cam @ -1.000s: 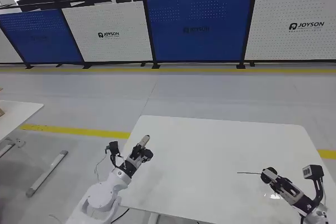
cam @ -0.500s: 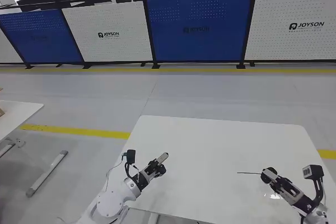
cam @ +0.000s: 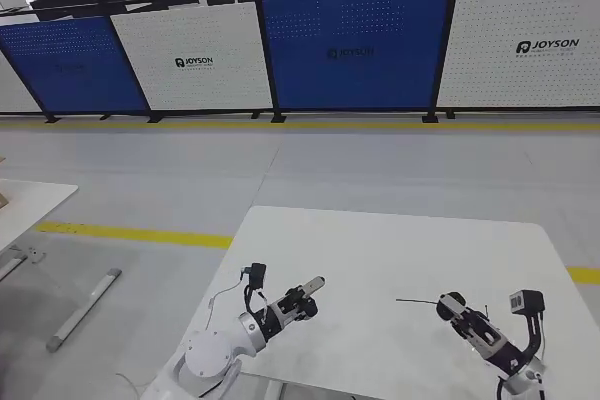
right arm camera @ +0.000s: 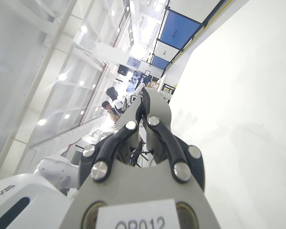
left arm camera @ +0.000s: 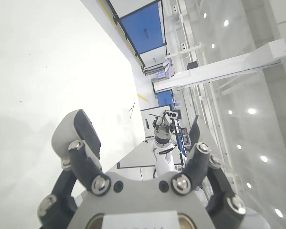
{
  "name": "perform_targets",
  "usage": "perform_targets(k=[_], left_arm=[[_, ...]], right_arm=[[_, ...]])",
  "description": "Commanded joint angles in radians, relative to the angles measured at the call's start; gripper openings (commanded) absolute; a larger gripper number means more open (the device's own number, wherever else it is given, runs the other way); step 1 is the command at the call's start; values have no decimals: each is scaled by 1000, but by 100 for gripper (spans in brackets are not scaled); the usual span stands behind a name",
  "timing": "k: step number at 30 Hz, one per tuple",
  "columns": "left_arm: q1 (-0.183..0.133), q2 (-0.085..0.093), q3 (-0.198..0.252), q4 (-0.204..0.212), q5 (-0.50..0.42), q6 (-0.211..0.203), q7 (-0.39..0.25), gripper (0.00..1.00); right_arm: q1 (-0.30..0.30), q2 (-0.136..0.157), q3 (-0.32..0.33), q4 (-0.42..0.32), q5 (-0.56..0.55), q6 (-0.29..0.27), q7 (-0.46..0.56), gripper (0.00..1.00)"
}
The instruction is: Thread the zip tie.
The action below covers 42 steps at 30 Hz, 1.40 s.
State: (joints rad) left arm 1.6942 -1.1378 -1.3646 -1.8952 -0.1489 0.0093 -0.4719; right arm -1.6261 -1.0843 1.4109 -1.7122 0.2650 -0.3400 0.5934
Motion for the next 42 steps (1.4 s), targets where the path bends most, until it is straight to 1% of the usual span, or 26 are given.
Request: perform_targets(k=[1,13,15,19,20,22,24,26,27,40,42], left_arm=[[-5,0,6,6,4,7,-7,100],[-5,0,6,6,4,7,-7,100],[-11,-2,13,9,-5,11,9,100],[-34,-9,72,-2,24,14,64,100],[-41,-12,93,-8,30,13,76,100],[-51,-15,123,-7,52,12,100,100],[-60,-21,170,-4,85,26,132,100],[-68,-25,203,-2,113,25,161,100],[-66,-28,213,4,111,34,195,100],[-66,-28,213,4,111,34,195,100],[-67,-29,219,7,98,33,193,100]], right_arm=[[4,0,-8,11,-5,5,14,0],[4,0,-8,11,-5,5,14,0],[6,-2,-17,8,-17,14,-3,0],[23,-10,-48,13,-16,2,-46,0],[29,-14,-61,10,-28,0,-73,0],[37,-20,-90,8,-50,0,-110,0],[57,-29,-131,18,-71,5,-161,0],[72,-36,-155,28,-79,14,-195,0],[74,-37,-158,29,-77,16,-200,0],[74,-37,-158,29,-77,16,-200,0],[74,-37,-158,28,-77,18,-202,0]])
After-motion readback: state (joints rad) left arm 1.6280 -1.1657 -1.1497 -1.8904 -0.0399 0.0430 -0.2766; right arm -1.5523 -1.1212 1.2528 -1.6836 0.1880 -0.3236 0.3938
